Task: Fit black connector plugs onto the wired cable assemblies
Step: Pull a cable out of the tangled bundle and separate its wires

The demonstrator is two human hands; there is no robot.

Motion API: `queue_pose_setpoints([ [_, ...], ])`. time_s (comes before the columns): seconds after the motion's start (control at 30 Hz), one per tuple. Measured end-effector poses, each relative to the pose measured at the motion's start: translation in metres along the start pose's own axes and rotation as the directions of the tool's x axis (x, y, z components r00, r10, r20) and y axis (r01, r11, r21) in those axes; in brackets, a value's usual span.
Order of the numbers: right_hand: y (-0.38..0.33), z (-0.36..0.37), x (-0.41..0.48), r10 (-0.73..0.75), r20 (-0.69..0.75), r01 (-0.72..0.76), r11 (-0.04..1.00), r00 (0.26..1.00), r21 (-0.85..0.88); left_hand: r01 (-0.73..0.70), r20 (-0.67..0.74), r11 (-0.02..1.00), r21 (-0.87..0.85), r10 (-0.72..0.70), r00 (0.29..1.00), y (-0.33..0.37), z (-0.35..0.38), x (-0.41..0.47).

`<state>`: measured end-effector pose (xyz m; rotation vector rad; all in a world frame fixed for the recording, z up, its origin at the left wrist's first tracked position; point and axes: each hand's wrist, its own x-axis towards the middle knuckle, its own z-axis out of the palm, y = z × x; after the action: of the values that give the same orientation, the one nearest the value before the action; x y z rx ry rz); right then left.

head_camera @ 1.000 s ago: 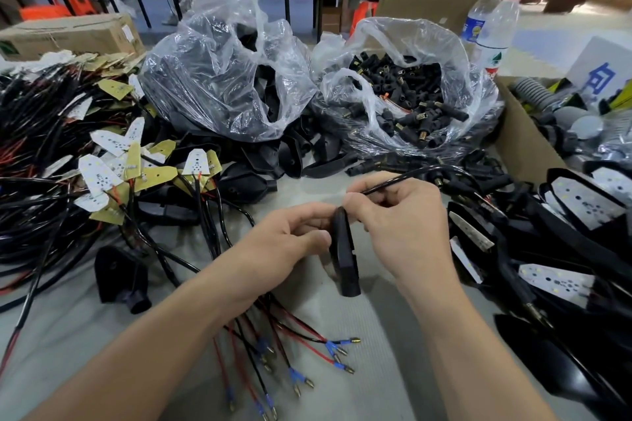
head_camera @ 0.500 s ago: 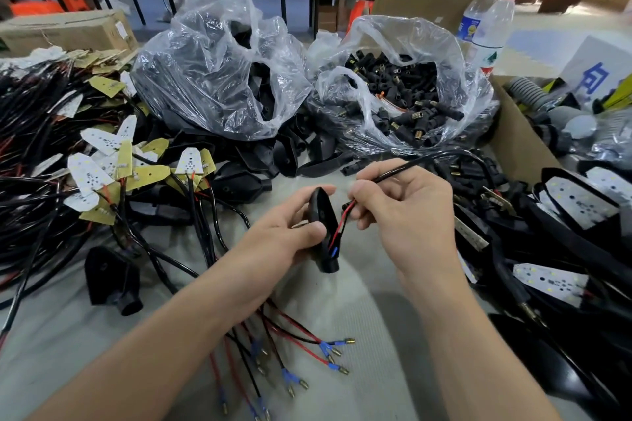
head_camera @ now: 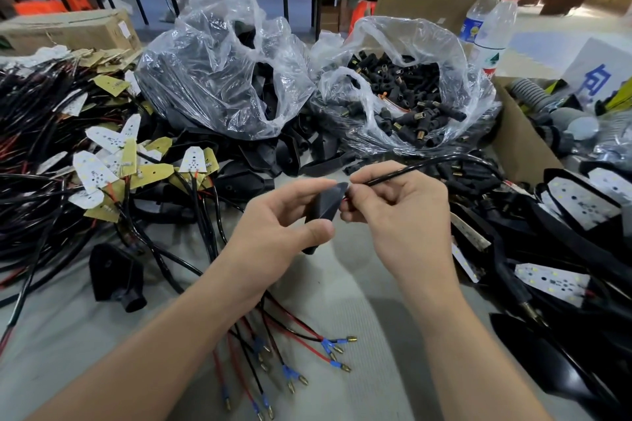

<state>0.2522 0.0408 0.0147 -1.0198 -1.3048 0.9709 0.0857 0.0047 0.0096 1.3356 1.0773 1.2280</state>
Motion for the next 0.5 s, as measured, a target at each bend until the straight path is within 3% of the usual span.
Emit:
queue_pose_setpoints([
  [0.13, -0.001, 0.002, -0.002, 0.090, 0.002, -0.090, 0.996, 0.996, -0.026, -0.066, -0.055, 0.998, 0.016, 0.066, 0.996, -0.003, 0.001, 0.000],
  [0.23, 0.001, 0.007, -0.005, -0.073, -0.152, 0.017, 0.940, 0.986, -0.342, -0.074, -0.135, 0.991, 0.109, 0.088, 0.987, -0.005, 0.003, 0.001],
  [0.3, -0.002, 0.014, -0.011, -0.169, -0.184, 0.078, 0.903, 0.968, -0.422, -0.078, -0.158, 0.982, 0.170, 0.106, 0.982, -0.006, 0.005, 0.000],
  [0.43, 0.001, 0.016, -0.010, -0.078, -0.156, 0.006, 0.910, 0.985, -0.415, -0.099, -0.176, 0.977, 0.189, 0.132, 0.976, -0.003, 0.006, -0.003],
  [0.5, 0.000, 0.016, -0.006, 0.074, -0.083, -0.090, 0.973, 0.994, -0.211, -0.126, -0.194, 0.980, 0.156, 0.155, 0.969, -0.001, 0.006, -0.002],
])
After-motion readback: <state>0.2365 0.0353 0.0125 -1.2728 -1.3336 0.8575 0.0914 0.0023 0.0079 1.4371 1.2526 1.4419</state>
